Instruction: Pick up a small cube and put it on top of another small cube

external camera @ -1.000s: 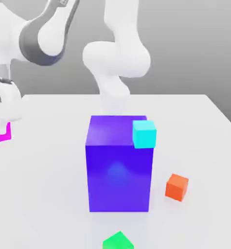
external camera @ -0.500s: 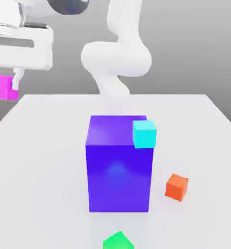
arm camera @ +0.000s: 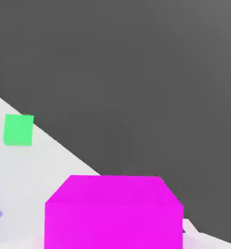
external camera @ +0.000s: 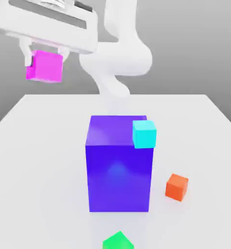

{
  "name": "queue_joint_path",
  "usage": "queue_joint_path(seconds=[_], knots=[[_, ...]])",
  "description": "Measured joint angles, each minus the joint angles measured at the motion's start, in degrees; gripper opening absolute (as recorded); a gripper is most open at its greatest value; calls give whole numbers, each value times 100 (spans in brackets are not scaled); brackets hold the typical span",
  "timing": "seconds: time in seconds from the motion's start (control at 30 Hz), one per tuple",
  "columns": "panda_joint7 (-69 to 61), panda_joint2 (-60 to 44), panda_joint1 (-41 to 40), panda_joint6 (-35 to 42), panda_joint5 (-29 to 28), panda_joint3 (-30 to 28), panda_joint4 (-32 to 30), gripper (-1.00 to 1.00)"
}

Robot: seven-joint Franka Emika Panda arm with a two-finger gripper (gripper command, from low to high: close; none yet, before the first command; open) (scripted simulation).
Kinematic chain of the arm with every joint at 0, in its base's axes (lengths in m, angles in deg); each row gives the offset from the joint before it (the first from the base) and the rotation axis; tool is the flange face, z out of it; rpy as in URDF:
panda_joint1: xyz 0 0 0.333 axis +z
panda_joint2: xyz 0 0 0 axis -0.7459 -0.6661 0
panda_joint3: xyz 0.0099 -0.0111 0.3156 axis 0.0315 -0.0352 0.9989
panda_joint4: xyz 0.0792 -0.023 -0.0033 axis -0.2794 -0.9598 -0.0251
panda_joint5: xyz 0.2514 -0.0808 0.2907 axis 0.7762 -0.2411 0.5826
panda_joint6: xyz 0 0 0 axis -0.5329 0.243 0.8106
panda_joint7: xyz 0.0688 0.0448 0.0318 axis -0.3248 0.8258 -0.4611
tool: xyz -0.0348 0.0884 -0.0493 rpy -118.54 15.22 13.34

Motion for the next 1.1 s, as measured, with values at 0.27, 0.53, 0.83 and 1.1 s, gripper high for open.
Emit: queue_joint_path(seconds=[0.27, 0.53, 0.83, 1.1], knots=[[-1328, -620, 596, -146, -275, 202, 186, -100], [-2918, -1627, 1100, -395, -420, 209, 399, -100], [-5230, -3069, 1359, -738, -166, 132, 681, -100], [-7353, -4553, 1055, -1203, 292, 313, 954, -100]])
